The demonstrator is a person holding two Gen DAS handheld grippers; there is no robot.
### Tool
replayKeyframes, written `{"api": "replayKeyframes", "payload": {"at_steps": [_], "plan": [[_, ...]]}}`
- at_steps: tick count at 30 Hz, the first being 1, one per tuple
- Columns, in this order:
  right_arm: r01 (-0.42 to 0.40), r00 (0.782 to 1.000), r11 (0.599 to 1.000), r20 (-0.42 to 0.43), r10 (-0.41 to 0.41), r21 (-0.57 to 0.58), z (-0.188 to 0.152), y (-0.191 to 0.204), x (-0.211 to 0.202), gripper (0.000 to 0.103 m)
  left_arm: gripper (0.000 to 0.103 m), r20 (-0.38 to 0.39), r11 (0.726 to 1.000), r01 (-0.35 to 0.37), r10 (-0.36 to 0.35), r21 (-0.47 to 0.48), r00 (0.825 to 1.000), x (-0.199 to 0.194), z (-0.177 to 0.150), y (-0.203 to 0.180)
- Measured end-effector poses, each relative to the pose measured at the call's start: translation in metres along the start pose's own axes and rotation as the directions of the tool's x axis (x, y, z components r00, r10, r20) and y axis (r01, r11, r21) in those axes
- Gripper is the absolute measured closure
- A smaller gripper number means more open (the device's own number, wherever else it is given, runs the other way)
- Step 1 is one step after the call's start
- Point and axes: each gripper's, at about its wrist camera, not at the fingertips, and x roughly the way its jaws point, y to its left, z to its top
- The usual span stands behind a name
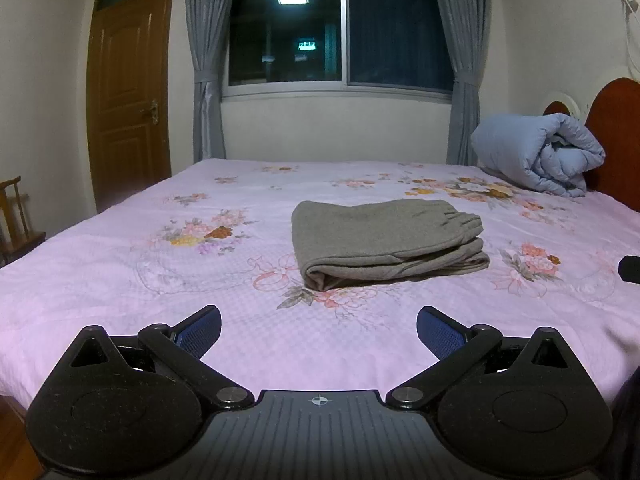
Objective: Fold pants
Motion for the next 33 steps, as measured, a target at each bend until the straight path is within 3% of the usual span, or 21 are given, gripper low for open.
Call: {"api": "replayKeyframes", "payload": {"at_steps": [33], "plan": [[0.0,1.0,1.0,-0.004,0.0,-0.001,0.0003,0.0007,-0.0003,0.006,0.0,0.001,1.0,0.0,0.0,-0.006,1.0,-0.0002,0.0008,-0.0027]]}}
